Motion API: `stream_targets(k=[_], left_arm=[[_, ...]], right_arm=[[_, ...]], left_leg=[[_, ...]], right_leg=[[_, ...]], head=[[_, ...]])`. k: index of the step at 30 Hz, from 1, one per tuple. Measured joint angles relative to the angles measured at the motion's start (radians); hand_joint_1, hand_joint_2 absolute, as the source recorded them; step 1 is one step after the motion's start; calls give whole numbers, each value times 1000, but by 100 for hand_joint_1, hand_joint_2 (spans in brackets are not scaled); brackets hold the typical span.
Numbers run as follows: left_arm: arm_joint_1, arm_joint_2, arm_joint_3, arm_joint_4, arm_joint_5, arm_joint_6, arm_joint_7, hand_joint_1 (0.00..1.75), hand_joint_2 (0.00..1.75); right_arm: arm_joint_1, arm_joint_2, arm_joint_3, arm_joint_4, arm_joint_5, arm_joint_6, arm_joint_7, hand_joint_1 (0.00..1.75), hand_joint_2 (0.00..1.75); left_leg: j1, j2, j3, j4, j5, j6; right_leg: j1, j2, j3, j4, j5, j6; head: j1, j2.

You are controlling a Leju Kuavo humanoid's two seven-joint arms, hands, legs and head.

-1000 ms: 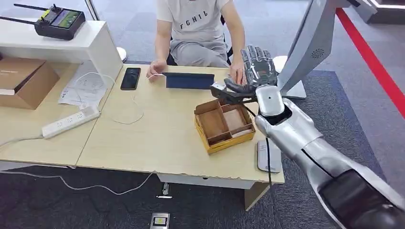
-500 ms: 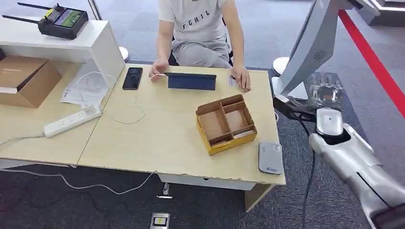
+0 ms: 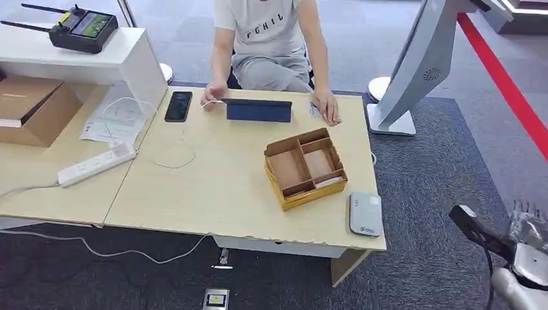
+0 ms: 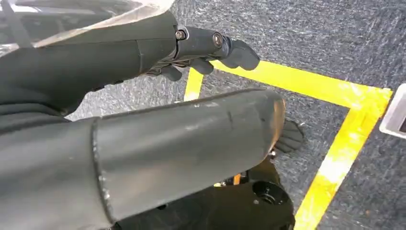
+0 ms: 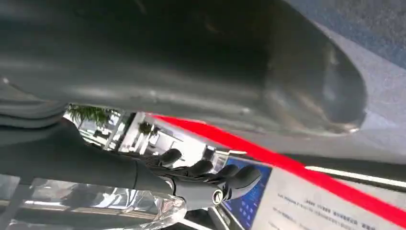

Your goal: Pass the card to the sensor for recognition and then transmit it.

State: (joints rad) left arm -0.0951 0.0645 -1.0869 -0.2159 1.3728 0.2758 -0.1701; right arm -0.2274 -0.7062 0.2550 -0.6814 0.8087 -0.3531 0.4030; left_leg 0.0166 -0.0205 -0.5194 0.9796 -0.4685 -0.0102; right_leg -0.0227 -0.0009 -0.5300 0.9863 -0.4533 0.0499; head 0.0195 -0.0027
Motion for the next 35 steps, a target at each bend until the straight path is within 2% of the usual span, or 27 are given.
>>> stream_targets(k=[5, 11, 15, 19, 21, 23, 24, 27, 29, 30, 31, 32, 35], left_arm=[[-4, -18, 18, 0, 16, 15, -1, 0, 0], [-6, -26, 28, 1, 3, 50, 55, 0, 0], [-7, -26, 35, 1, 0, 73, 75, 0, 0], [-9, -26, 36, 1, 4, 85, 67, 0, 0], [-10, -26, 37, 1, 7, 89, 56, 0, 0], [-10, -26, 40, 1, 11, 89, 42, 0, 0], [-10, -26, 41, 1, 11, 84, 39, 0, 0], [-10, -23, 42, 1, 7, 77, 30, 0, 0], [-10, -21, 42, 1, 3, 73, 22, 0, 0], [-10, -18, 42, 0, -1, 65, -2, 0, 0], [-11, -16, 42, 0, -1, 60, -18, 0, 0], [-11, -14, 41, 0, -1, 54, -36, 0, 0], [-10, -7, 42, -1, 2, 28, -77, 0, 0]], right_arm=[[64, 76, -98, 89, 11, -44, -73, 0, 0], [138, 203, -190, 235, -29, -162, -169, 0, 0], [161, 272, -234, 301, -49, -175, -227, 0, 0], [167, 336, -255, 346, -99, -141, -248, 0, 0], [167, 370, -280, 364, -190, -126, -279, 0, 0], [166, 413, -338, 384, -388, -118, -363, 0, 0], [164, 431, -371, 391, -470, -118, -383, 0, 0], [158, 485, -448, 413, -568, -116, -398, 0, 0], [157, 507, -478, 422, -583, -106, -407, 0, 0], [154, 544, -518, 435, -606, -57, -433, 0, 0], [151, 563, -544, 443, -620, -11, -450, 0, 0], [150, 571, -568, 448, -631, 24, -470, 0, 0], [142, 591, -626, 459, -650, 66, -523, 0, 0]], left_leg=[[0, 3, 0, 0, 0, 0], [2, 3, 0, 0, -1, -1], [2, 3, 1, 0, -1, -1], [3, 3, 1, 0, -1, -2], [3, 3, 1, -1, -1, -2], [3, 3, 1, -1, -1, -2], [3, 4, 1, -1, -1, -2], [3, 3, 1, -1, -1, -2], [3, 3, 1, -1, -1, -2], [4, 4, 1, -1, -1, -2], [3, 4, 2, -1, -1, -2], [3, 4, 1, -1, -1, -2], [3, 4, 1, -1, -1, -2]], right_leg=[[0, 2, -2, 0, 0, 0], [1, 2, -2, 1, -2, -2], [2, 3, -2, 1, -2, -3], [3, 3, -2, 1, -2, -3], [3, 3, -1, 1, -2, -3], [3, 3, -1, 1, -2, -3], [3, 3, -1, 1, -2, -3], [3, 3, -1, 1, -2, -3], [3, 4, -1, 1, -2, -3], [4, 4, -1, 1, -2, -3], [3, 4, -1, 1, -2, -3], [3, 4, -1, 1, -2, -3], [3, 4, -1, 2, -2, -3]], head=[[-1, 0], [0, 0], [0, 0], [-1, 0], [-1, 0], [0, 0], [-1, 0], [1, 0], [-1, 0], [-2, 0], [1, 0], [-2, 0], [0, 0]])
